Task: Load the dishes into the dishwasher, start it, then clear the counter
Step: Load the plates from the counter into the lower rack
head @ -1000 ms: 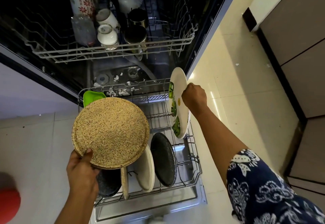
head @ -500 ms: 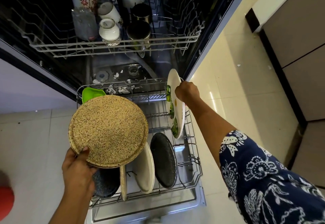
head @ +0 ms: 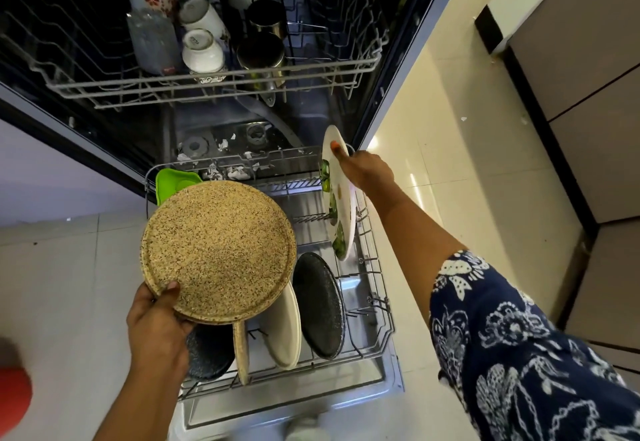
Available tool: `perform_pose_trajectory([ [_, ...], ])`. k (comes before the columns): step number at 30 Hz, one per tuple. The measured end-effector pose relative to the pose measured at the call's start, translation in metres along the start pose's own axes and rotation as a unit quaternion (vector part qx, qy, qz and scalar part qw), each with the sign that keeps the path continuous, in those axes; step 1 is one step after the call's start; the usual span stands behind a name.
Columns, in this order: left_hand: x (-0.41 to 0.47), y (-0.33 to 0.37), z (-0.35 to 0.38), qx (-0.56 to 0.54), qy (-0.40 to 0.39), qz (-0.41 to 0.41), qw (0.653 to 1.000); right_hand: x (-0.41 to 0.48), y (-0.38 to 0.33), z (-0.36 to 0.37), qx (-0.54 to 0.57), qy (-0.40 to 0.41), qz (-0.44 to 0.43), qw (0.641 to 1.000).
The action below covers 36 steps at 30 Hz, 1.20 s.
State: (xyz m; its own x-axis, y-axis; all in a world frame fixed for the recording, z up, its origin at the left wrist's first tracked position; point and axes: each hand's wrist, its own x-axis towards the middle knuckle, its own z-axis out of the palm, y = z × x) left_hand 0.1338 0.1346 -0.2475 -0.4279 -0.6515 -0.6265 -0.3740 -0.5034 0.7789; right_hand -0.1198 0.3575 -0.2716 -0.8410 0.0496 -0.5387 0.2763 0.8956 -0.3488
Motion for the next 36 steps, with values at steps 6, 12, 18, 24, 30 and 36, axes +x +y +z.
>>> perform_pose_trajectory([
  [6,-0.015,-0.002,0.004,0.005,-0.025,-0.010,1.000,-0.083,0.035,0.011,0.197,0.211,-0.147,0.946],
  [12,-0.033,-0.007,-0.002,0.012,-0.089,-0.041,0.995,-0.162,0.056,0.063,0.331,0.020,-0.105,0.937],
  [18,-0.064,-0.028,-0.020,0.090,-0.230,-0.038,0.968,-0.218,0.097,0.079,0.615,-0.125,0.082,0.774],
  [24,-0.086,-0.076,-0.040,0.298,-0.286,0.139,0.900,-0.284,0.171,0.061,0.642,0.122,0.054,0.755],
  [30,-0.099,-0.126,-0.041,0.406,-0.284,0.212,0.843,-0.298,0.228,0.072,0.461,0.292,0.136,0.827],
  [36,-0.086,-0.153,0.005,0.494,-0.227,0.215,0.811,-0.256,0.213,0.075,0.282,0.239,0.070,0.927],
])
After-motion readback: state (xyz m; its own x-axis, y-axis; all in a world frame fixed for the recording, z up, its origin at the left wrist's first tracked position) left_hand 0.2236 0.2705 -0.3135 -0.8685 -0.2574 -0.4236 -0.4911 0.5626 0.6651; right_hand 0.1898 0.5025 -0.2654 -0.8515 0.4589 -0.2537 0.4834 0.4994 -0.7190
